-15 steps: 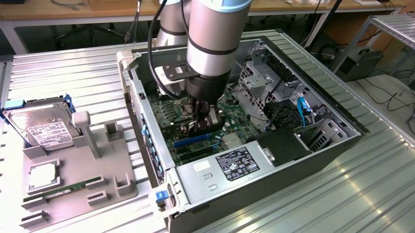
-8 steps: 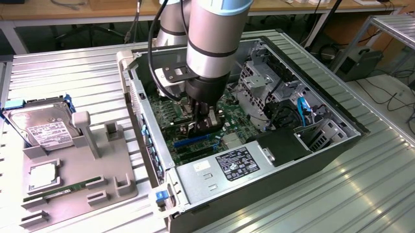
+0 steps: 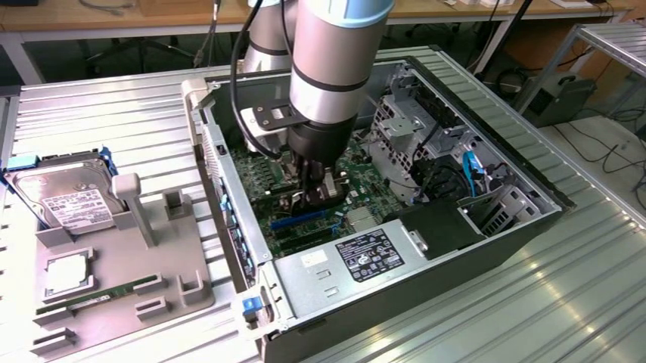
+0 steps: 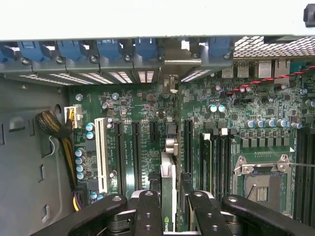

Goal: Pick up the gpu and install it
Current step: 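Insert the gpu into the slot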

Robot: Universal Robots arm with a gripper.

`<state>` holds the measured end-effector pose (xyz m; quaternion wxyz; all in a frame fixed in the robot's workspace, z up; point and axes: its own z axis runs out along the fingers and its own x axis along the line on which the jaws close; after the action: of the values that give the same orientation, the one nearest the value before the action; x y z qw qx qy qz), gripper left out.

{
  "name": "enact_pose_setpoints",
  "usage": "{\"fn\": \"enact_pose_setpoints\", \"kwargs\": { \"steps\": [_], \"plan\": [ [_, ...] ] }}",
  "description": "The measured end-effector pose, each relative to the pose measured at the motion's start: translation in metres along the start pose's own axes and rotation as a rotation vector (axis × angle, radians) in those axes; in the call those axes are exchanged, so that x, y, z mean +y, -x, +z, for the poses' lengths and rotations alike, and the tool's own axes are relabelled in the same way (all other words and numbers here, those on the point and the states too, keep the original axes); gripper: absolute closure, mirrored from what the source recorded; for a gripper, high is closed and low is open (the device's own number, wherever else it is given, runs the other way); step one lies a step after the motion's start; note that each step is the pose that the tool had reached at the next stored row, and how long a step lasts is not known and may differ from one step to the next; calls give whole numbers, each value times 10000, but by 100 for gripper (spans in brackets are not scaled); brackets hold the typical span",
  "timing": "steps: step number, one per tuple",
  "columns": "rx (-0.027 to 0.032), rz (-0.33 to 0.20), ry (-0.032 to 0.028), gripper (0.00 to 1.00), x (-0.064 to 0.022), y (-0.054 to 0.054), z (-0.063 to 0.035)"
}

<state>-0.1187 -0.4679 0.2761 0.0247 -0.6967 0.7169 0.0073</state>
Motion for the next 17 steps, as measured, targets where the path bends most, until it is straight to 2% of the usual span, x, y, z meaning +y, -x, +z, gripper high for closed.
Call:
{"fn": "enact_pose_setpoints", "kwargs": {
  "steps": [4,9,17],
  "plan": [
    [-25,1,13,73,1,-1,30],
    [-90,3,35,73,5,-3,68],
    [-97,7,122,73,28,-5,95]
  ]
}}
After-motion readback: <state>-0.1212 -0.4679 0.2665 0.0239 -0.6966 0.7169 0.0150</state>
